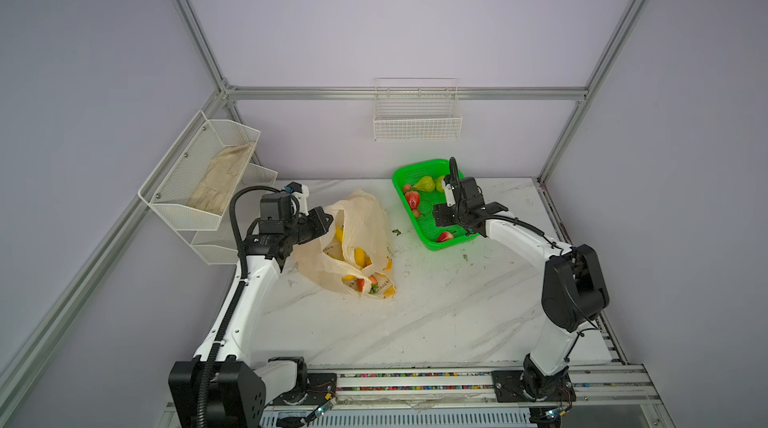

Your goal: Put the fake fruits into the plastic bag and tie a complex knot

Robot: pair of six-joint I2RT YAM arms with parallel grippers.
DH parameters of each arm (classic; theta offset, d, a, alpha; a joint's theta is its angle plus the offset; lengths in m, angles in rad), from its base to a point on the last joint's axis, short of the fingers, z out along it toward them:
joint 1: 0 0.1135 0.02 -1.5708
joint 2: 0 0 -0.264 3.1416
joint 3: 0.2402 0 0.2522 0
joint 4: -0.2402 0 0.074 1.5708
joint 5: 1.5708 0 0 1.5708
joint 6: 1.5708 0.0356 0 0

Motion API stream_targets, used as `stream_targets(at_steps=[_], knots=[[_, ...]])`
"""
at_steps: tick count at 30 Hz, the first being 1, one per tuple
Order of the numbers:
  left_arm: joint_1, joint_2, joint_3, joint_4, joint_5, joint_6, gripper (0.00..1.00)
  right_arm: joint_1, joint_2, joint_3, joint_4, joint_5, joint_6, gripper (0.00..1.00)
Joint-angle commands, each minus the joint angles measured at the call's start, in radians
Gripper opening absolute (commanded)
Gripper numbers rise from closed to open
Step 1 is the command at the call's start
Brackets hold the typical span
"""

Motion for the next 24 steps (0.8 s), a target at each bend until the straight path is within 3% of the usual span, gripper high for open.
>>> stream_targets(at_steps=[1,13,21,24], knots=[[0.005,-0.01,-0.02,0.042,0.022,0.002,0.0,0.003,0.07,0.078,-0.168,0.046,-0.051,0.78],[0.006,0.008,-0.023,0.044,0.024,0.007,0.0,0.003,0.249,0.232,-0.381,0.066,-0.102,0.86],[0.006,0.005,-0.025,0.046,0.02,0.009,0.0,0.003,0.332,0.287,-0.409,0.048,-0.115,0.84],[0.005,0.001,-0.027,0.046,0.019,0.01,0.0,0.003,0.364,0.303,-0.408,0.041,-0.122,0.79]])
